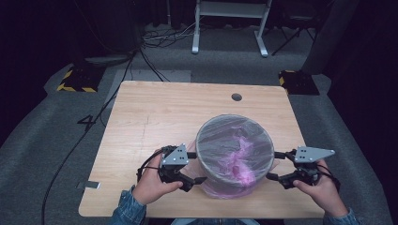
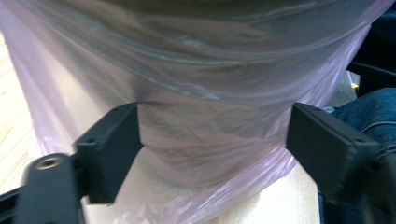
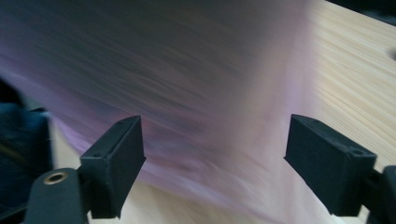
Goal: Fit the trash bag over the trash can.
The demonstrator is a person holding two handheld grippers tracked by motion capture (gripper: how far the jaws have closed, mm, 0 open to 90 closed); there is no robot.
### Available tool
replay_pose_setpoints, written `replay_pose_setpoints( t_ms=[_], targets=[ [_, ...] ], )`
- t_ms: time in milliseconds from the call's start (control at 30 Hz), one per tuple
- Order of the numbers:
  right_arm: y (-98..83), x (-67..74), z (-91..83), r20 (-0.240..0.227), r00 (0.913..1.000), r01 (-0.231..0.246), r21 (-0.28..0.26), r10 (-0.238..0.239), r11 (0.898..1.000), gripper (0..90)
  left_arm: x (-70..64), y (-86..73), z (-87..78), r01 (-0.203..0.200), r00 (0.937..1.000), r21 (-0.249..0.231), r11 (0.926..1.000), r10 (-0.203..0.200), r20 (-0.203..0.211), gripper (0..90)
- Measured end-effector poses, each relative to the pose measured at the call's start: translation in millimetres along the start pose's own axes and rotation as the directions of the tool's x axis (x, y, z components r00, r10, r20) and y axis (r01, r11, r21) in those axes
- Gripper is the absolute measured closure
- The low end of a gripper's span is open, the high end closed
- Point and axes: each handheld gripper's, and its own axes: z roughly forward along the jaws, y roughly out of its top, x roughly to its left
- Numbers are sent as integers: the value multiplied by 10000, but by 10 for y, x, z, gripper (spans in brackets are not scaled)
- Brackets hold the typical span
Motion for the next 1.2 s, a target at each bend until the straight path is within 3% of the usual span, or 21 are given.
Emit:
replay_pose_setpoints(
  t_ms=[33,67,100,133,167,200,267,300,500,600,633,667,700,733,800,833,867,933,967,1100,1200],
  targets=[
    [31,22,58,-331,9990,293,169,-287,9994,220,0,0,0,0,10000,0,10000,0,0,426],
    [31,22,58,-331,9990,293,169,-287,9994,220,10,-3,-19,113,9999,-59,9999,-113,-41,426],
    [44,25,104,-804,9958,451,296,-426,9985,409,36,-9,-61,317,9994,-88,9995,-318,-146,567],
    [44,25,104,-804,9958,451,296,-426,9985,409,36,-9,-61,317,9994,-88,9995,-318,-146,675],
    [31,3,80,-885,9947,558,397,-521,9976,747,85,-24,-92,697,9970,-451,9965,-681,360,755],
    [31,3,80,-885,9947,558,397,-521,9976,747,85,-24,-92,697,9970,-451,9965,-681,360,818],
    [28,-6,55,-1052,9941,301,262,-271,9992,893,102,-26,-84,678,9974,-513,9964,-664,294,871],
    [32,2,38,-1053,9942,239,161,-221,9996,900,101,-24,-80,643,9978,-512,9966,-633,206,900],
    [39,-69,-214,226,9994,-253,37,253,9997,900,92,-40,-169,788,9953,-200,9967,-798,-557,900],
    [24,-73,-298,442,9984,-358,-148,364,9993,900,118,-85,-224,1002,9909,-81,9949,-1005,-899,900],
    [23,-62,-320,410,9982,-418,-239,427,9988,842,131,-116,-253,1128,9884,-149,9935,-1137,-1006,900],
    [33,-11,-340,185,9974,-690,-634,703,9956,576,108,-133,-298,1048,9878,-388,9937,-1085,-1119,900],
    [33,-11,-340,185,9974,-690,-634,703,9956,576,108,-133,-298,1048,9878,-388,9937,-1085,-1119,900],
    [70,72,-336,86,9986,-520,-865,529,9949,422,33,-85,-357,884,9903,-661,9939,-948,-1012,898],
    [136,154,-350,24,9991,-407,-1072,412,9934,372,-30,-28,-386,874,9906,-916,9920,-963,-973,668],
    [166,174,-362,21,9991,-419,-1141,424,9926,361,-142,86,-434,494,9905,-1286,9905,-651,-1208,573],
    [166,174,-362,21,9991,-419,-1141,424,9926,361,-142,86,-434,494,9905,-1286,9905,-651,-1208,502],
    [268,221,-426,116,9994,-294,-1409,314,9896,345,-243,189,-483,93,9915,-1559,9877,-294,-1266,464],
    [365,249,-492,199,9997,-112,-1603,145,9870,338,-330,283,-521,-351,9905,-1665,9854,121,-1368,408],
    [529,282,-536,376,9992,185,-1647,-125,9862,309,-422,429,-517,-915,9892,-1670,9817,703,-1286,356],
    [710,304,-450,338,9984,500,-1518,-454,9871,276,-460,651,-384,-1342,9883,-1460,9801,1216,-920,336]
  ],
)
